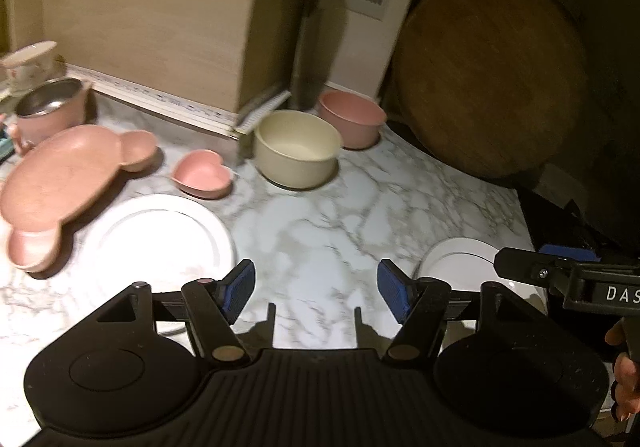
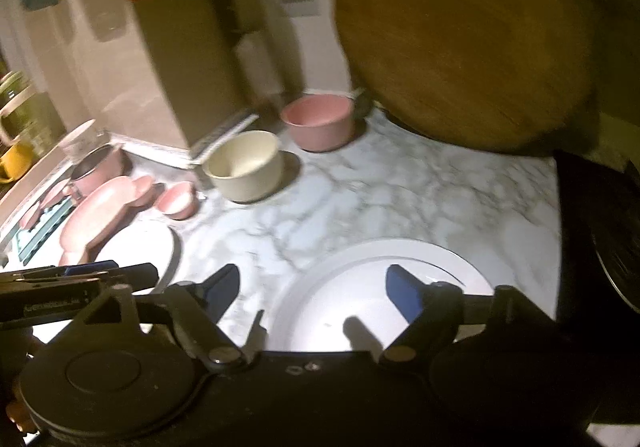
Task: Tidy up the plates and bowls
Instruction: 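Move both grippers to the white flat plate and grasp its rim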
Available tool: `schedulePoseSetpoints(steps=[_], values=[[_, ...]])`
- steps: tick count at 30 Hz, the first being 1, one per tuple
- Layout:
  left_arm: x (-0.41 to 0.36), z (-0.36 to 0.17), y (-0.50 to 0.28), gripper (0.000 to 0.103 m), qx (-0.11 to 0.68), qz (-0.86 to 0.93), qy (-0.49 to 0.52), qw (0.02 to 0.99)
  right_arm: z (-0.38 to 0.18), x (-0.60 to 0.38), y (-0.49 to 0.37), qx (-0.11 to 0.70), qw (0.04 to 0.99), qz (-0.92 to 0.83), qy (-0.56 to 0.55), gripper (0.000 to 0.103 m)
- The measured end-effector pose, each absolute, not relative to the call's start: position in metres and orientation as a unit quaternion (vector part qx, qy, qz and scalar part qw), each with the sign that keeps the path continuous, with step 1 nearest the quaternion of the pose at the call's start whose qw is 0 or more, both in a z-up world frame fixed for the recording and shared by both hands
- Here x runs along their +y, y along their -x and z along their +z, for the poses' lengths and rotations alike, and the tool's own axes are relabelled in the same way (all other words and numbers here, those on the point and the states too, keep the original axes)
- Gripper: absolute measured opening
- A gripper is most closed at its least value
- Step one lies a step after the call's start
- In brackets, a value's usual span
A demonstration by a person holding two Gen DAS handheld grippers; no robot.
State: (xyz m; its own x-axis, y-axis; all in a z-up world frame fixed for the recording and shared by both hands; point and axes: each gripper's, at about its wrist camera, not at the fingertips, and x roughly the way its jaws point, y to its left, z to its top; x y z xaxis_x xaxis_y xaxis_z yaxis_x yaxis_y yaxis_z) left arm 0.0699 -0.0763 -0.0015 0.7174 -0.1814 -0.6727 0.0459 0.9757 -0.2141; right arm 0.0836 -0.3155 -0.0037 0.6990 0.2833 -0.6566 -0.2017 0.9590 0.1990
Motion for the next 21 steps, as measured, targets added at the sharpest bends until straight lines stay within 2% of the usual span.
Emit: schedulePoseSetpoints(steps=[2,4,8,18,21], values=[[-0.068,0.001,-0.064,0.080,0.359,-0.051,0.091,0.928,0.000,-0.300,-0.083,0.356,0.923,0.142,-0.043,0.089],[-0.058,0.005,-0.060,0.080,0.348,-0.040,0.092,0.932,0.003,-0.286,-0.083,0.348,0.925,0.147,-0.033,0.096],[-0.036,0.008,-0.056,0.080,0.342,-0.018,0.099,0.934,0.008,-0.260,-0.083,0.326,0.930,0.170,-0.017,0.102],[0.015,-0.006,-0.054,0.080,0.353,0.049,0.118,0.927,0.001,-0.194,-0.107,0.329,0.915,0.233,0.001,0.102],[0.028,-0.014,-0.056,0.080,0.362,0.070,0.124,0.921,-0.005,-0.176,-0.115,0.335,0.909,0.248,0.013,0.100]])
